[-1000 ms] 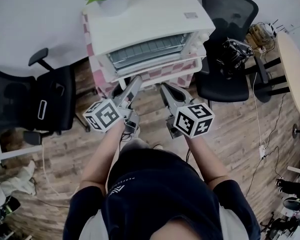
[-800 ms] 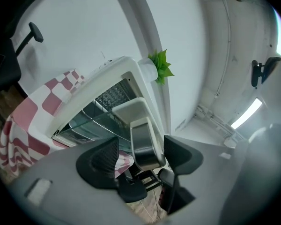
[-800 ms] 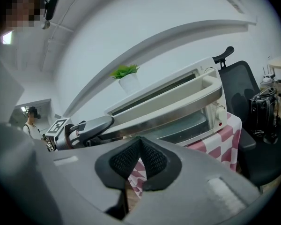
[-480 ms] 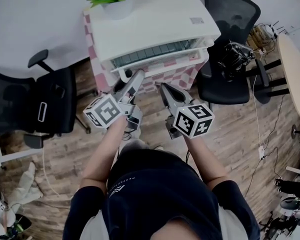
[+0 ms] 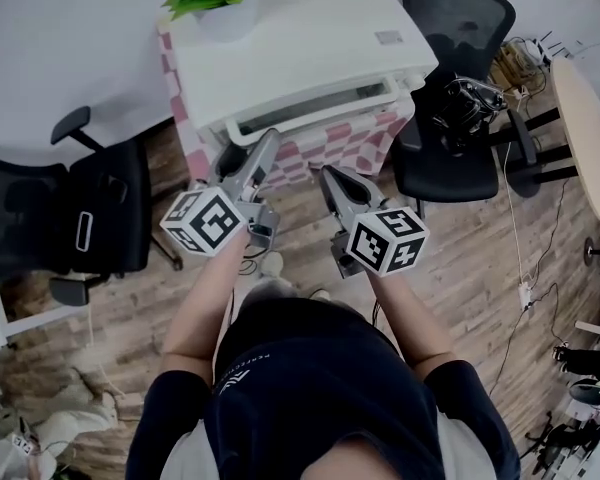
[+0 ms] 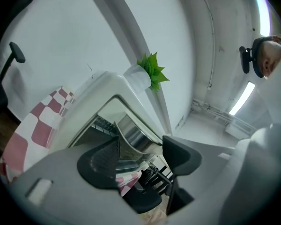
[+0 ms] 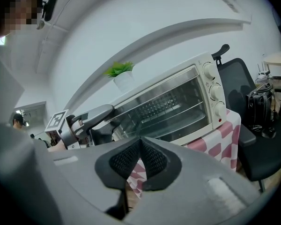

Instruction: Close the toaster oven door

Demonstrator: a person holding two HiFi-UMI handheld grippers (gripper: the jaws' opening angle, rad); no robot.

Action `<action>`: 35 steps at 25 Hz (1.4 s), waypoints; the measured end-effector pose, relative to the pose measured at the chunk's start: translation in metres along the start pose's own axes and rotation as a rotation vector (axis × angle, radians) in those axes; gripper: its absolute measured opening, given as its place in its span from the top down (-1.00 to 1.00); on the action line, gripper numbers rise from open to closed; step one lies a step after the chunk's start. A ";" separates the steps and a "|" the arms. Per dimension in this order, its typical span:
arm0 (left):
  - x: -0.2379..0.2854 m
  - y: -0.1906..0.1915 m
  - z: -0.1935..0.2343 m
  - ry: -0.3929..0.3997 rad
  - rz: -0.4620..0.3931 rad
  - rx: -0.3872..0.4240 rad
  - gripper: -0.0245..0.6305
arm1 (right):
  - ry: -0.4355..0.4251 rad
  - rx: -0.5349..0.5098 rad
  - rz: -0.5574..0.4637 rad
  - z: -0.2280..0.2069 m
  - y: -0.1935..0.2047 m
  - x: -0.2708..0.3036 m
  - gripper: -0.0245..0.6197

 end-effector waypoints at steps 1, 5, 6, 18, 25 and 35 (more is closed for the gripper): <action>-0.001 0.001 0.001 -0.004 0.005 -0.004 0.04 | 0.003 0.002 -0.001 0.000 0.000 -0.001 0.91; -0.002 -0.001 0.000 0.005 0.003 -0.002 0.06 | 0.013 0.005 -0.006 -0.002 0.001 -0.004 0.91; -0.002 0.000 0.000 0.007 0.007 -0.004 0.07 | 0.015 0.006 -0.007 -0.003 0.002 -0.005 0.91; -0.026 0.034 -0.012 -0.009 0.106 0.016 0.37 | 0.030 0.006 -0.023 -0.005 0.010 -0.030 0.91; -0.043 0.038 -0.027 -0.032 0.111 0.112 0.62 | 0.046 -0.007 -0.029 -0.007 0.014 -0.044 0.91; -0.062 0.052 -0.032 -0.112 0.169 0.282 0.90 | 0.074 -0.012 -0.045 -0.008 0.021 -0.059 0.92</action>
Point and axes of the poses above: the fingertips, and each gripper's own axes: x forward along the fingers, z to its left, y out of its underside, the point moved 3 cm from there along -x, backward along the fingers, and after that the axes turned 2 degrees about z, right-handed, at the moved point
